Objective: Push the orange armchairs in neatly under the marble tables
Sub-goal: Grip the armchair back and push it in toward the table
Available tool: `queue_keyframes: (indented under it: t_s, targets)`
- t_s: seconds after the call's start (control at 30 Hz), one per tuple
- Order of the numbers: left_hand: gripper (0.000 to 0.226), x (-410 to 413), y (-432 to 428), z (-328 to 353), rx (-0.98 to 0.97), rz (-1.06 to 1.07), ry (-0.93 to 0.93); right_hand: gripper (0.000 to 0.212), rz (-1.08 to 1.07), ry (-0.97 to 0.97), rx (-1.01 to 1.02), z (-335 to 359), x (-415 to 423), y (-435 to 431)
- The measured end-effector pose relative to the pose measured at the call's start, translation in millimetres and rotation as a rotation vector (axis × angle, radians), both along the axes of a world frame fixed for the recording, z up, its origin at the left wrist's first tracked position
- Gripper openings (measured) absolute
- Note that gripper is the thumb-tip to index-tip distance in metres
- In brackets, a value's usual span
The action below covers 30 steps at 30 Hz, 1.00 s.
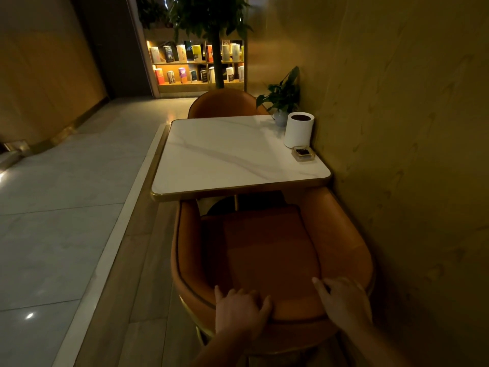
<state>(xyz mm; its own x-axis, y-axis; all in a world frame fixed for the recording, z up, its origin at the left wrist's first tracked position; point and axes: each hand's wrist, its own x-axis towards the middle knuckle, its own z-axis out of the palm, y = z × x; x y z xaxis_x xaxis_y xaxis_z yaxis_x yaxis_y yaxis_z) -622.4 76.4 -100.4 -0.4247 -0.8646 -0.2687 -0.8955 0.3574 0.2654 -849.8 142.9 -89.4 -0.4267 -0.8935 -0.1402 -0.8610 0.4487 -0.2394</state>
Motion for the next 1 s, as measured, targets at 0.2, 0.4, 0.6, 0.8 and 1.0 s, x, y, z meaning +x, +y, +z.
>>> queue_keyframes:
  t_s: [0.2,0.4,0.6,0.8,1.0]
  targets:
    - [0.066,-4,-14,2,0.009,0.038,0.013,0.051,-0.061,0.039,-0.021,2,-1,-13]
    - [0.061,-5,-28,7,0.032,0.055,-0.009,0.044,-0.053,0.046,-0.01,-1,-4,-31]
    - [0.059,2,-50,23,0.255,0.018,-0.01,0.036,0.006,-0.092,0.158,2,-11,-47]
    - [0.046,47,-115,40,0.288,-0.016,-0.033,0.021,-0.038,-0.148,0.183,27,33,-94]
    - [0.048,88,-168,81,0.143,-0.183,0.003,0.032,-0.061,-0.097,0.081,65,85,-145]
